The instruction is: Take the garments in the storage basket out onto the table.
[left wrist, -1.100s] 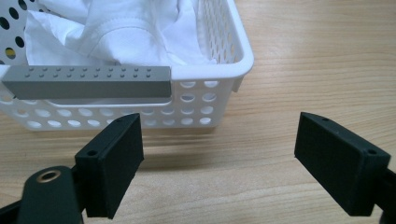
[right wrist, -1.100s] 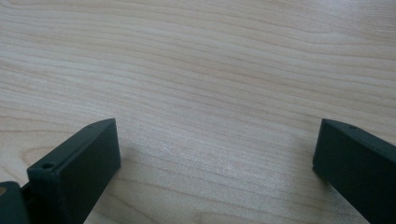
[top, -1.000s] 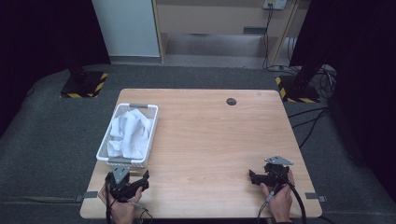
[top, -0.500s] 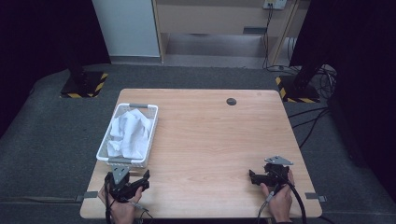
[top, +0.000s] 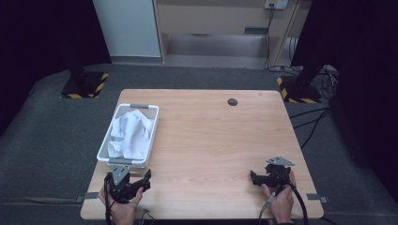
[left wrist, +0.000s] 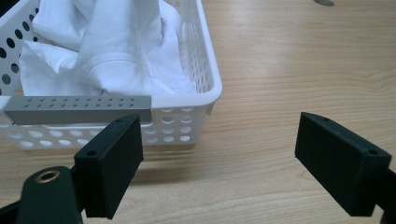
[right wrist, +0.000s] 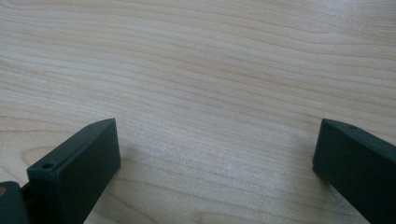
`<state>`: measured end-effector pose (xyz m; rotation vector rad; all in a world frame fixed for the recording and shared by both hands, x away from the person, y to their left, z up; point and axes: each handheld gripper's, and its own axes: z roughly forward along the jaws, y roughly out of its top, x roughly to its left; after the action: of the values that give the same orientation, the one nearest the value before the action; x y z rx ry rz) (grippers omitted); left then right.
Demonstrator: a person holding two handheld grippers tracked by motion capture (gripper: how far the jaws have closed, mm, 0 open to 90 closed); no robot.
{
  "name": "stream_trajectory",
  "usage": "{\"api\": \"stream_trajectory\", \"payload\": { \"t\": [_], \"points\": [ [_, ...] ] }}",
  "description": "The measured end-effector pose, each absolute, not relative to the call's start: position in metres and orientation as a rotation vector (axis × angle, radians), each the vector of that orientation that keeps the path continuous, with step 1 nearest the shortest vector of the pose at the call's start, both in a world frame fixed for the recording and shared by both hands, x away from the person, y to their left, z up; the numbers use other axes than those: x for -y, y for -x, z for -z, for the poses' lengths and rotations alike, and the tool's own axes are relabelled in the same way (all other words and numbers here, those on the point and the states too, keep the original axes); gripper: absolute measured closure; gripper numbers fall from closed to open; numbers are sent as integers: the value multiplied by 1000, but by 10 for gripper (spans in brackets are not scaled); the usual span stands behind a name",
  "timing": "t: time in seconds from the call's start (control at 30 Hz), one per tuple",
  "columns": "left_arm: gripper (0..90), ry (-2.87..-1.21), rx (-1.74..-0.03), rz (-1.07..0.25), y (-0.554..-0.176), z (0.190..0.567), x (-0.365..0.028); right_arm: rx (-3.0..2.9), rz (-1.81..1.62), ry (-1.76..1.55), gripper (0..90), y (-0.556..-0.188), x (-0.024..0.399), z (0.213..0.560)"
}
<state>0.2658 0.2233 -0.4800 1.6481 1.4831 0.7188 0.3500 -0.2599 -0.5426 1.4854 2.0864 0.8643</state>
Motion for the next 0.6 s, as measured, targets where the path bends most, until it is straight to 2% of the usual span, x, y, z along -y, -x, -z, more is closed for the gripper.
{"api": "stream_trajectory", "payload": {
  "t": [0.6],
  "points": [
    [135,-1625,-1436,-695,-262,458,-217,-2087,-864,-1485,7,-350,260,543]
  ]
}}
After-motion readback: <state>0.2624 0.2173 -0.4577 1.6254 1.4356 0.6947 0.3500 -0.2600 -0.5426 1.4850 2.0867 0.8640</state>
